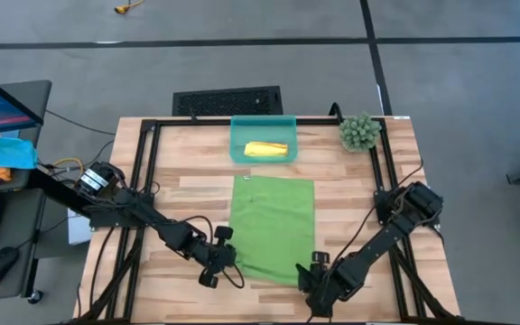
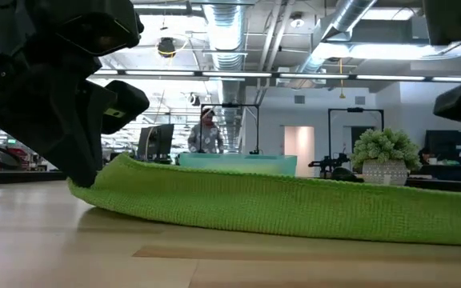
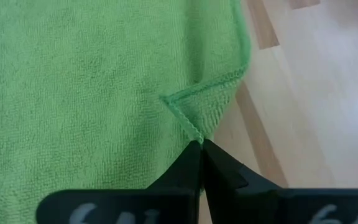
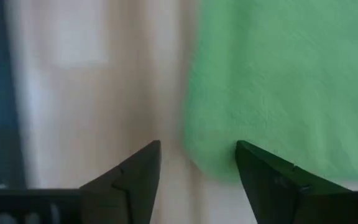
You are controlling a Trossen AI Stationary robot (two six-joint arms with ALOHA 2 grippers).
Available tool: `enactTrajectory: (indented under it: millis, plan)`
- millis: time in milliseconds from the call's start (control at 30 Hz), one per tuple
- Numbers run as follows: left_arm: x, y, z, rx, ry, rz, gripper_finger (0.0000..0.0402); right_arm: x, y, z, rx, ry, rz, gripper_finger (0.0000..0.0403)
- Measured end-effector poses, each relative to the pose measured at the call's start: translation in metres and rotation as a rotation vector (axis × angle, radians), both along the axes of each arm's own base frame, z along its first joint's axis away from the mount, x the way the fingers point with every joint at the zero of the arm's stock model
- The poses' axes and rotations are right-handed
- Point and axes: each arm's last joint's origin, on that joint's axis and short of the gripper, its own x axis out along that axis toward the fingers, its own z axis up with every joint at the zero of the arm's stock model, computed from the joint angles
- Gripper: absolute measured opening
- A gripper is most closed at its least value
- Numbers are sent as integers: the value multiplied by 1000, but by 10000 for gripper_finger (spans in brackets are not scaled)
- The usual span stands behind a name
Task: Roll microfiber towels into tight, uniform cylinder then place into a basket
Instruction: Fold the green microfiber towel
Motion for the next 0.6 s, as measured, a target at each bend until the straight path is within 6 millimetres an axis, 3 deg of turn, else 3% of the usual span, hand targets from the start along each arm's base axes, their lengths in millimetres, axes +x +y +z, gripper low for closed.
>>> enactTrajectory:
  millis: [133,400,600]
  plan:
    - [0,-1,0,-2,-1,0,0,-5,-7,-3,-72,39,-84,230]
    - [0,-1,0,-2,0,-1,0,-8,0,-2,-111,-44,-68,216]
    - [0,-1,0,-2,-1,-1,0,-7,0,-2,-132,-84,-108,184]
